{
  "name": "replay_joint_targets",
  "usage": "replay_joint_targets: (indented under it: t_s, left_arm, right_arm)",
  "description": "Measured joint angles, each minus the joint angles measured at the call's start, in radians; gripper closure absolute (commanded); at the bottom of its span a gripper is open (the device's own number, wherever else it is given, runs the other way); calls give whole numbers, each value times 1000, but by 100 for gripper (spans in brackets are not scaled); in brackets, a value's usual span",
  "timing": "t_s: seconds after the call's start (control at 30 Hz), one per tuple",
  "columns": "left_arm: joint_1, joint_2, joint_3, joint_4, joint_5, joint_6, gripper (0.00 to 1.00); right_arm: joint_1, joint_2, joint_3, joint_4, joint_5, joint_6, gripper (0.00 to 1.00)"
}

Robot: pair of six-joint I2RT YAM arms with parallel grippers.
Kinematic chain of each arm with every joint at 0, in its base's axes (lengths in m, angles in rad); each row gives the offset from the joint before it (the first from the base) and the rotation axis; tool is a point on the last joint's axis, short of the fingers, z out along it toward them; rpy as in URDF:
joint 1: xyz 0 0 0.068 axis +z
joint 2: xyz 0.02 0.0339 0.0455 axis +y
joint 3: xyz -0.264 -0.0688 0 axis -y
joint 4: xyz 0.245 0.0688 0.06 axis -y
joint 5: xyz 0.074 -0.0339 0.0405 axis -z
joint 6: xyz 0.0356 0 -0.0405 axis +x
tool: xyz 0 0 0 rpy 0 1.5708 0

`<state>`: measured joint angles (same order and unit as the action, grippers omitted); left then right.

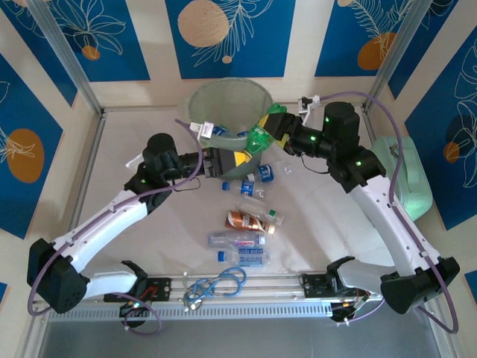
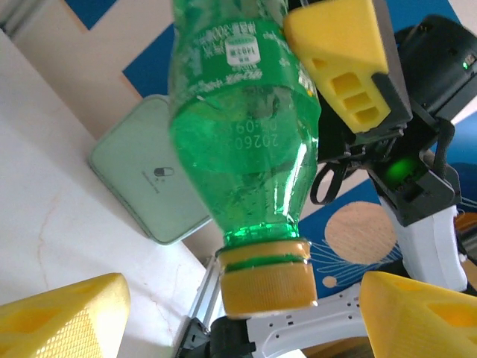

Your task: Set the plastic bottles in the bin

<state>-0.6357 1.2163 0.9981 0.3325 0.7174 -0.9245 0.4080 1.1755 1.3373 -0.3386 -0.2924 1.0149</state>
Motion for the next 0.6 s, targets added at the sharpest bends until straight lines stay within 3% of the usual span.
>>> replay_joint_targets:
  t_s: [0.3,0.5,0.53,0.6]
  left_arm:
    - [-11,22,15,74,19,-23,66]
    - [-10,18,21,50,14,-13,77]
    - [-10,15,23,44,13,-10,78]
    - [-10,9,26,24,5,6,81]
  right_arm:
    - [30,20,20,40,-26,14,35]
    - [31,19,20,42,-22,13,34]
    - [31,19,20,42,-23,13,30]
    - [34,19,21,42,-23,13,11]
